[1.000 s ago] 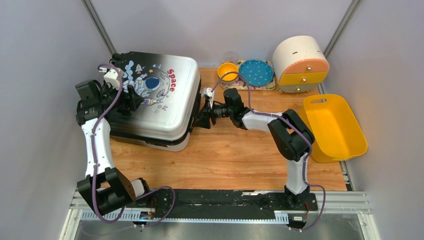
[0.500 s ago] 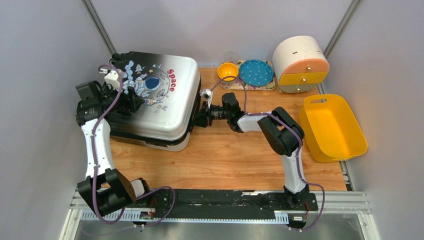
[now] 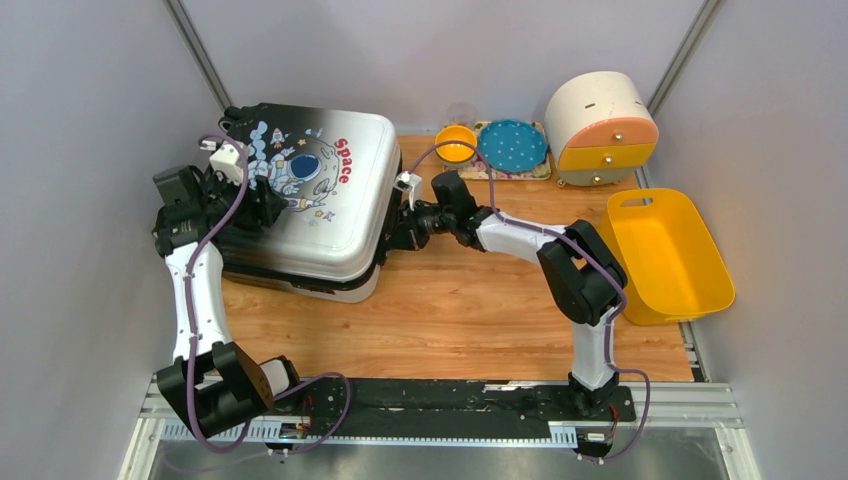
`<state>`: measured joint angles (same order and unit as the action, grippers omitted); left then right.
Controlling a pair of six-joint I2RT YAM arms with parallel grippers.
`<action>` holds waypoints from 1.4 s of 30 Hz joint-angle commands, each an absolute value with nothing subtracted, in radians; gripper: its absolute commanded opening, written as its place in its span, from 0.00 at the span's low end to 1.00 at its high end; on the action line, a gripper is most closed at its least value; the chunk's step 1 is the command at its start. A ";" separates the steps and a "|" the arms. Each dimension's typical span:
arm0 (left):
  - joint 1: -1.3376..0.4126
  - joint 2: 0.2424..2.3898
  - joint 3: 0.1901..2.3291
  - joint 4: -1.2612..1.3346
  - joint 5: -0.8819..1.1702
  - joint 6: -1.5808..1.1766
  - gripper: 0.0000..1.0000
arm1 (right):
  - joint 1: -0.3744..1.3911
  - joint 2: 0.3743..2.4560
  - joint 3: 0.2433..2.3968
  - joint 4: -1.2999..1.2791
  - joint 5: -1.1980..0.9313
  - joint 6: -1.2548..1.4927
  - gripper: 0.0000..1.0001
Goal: Open, take out, and arrange the luggage
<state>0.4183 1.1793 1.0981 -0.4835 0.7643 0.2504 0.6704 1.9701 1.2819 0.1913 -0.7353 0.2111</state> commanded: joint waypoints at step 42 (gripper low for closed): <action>0.417 1.494 1.238 -0.592 0.569 0.362 0.70 | 0.382 2.640 2.196 0.563 -0.522 -0.100 0.00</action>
<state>0.4145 1.4300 1.2713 -0.4004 0.6456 0.3393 0.4290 2.5633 2.0457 0.3916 -0.6128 -0.1596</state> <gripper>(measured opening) 0.705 0.010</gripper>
